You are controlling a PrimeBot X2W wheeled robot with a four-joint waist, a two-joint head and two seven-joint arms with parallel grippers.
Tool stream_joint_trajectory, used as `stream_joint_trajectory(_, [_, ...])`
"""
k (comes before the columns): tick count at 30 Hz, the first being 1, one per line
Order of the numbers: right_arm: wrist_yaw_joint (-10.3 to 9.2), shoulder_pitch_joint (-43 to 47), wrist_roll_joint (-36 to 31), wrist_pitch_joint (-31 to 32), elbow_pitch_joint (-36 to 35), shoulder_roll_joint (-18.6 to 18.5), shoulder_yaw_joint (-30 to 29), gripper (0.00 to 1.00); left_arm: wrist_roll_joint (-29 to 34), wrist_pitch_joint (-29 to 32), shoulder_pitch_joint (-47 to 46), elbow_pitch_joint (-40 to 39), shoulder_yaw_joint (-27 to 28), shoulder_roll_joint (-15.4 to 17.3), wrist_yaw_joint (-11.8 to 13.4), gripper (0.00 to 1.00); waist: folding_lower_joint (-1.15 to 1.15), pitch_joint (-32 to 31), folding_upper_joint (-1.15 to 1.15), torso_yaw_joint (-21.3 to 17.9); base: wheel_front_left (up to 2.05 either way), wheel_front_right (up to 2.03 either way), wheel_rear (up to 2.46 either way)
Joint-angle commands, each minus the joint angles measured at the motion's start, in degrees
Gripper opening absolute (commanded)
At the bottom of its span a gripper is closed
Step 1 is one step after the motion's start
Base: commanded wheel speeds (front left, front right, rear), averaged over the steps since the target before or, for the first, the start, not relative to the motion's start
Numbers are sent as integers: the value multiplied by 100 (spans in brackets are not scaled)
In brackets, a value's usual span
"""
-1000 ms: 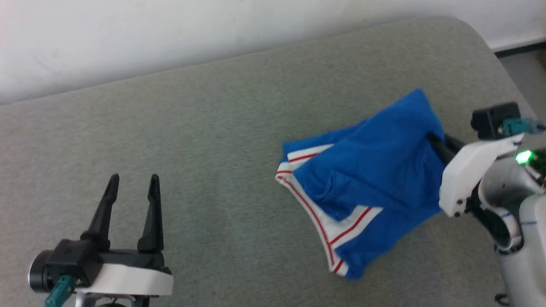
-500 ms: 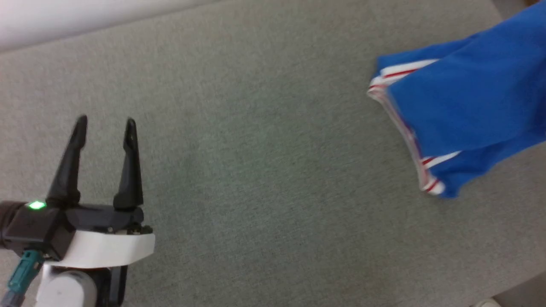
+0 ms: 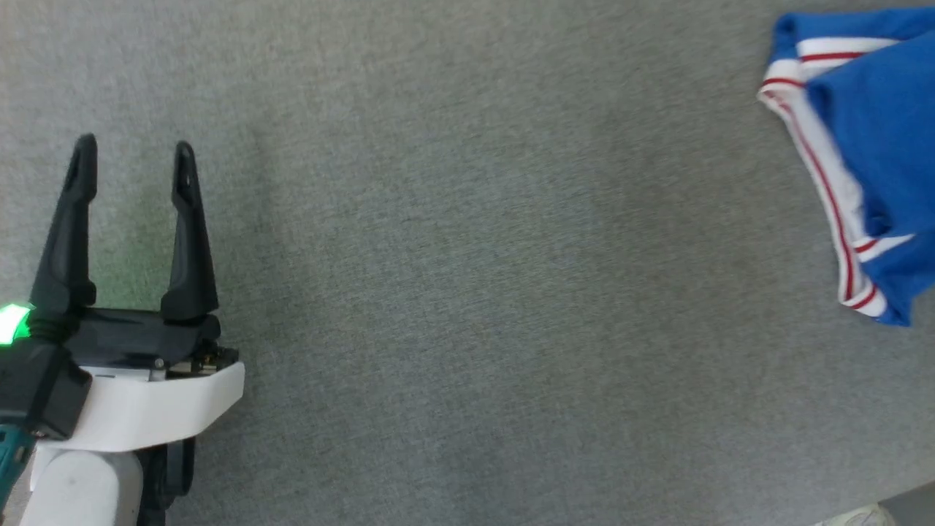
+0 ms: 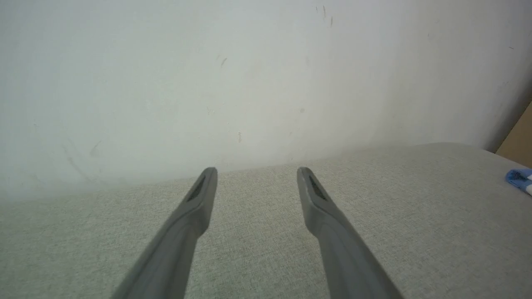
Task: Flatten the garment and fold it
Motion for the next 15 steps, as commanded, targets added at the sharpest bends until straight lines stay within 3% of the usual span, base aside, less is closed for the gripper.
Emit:
stream_joint_trajectory(1, [-12,-99,-162,-49,160,0,-131,0,51,-77,-112,-67,21,9,20,100,-1,224,0,98,0,0,0])
stream_joint_trajectory(6, [-12,-130,-450,-137,484,-31,-377,0,27,-188,-141,-154,55,11,22,100,-1,239,0,142,0,0,0])
stream_joint_trajectory(7, [-12,-145,-493,-173,524,-22,-408,6,7,-208,-141,-167,50,6,9,100,-1,234,0,145,0,0,0])
stream_joint_trajectory(8, [-12,-158,-535,-244,592,-55,-403,62,10,-221,-139,-168,62,-5,31,100,-1,230,0,156,0,0,0])
stream_joint_trajectory(9, [-12,-180,-565,-320,661,-79,-395,100,39,-252,-144,-178,55,5,28,100,-1,222,0,163,0,0,0])
stream_joint_trajectory(15, [-12,-315,-666,-637,999,-71,-323,100,47,-351,-110,-80,142,-117,197,100,-1,61,0,191,0,0,0])
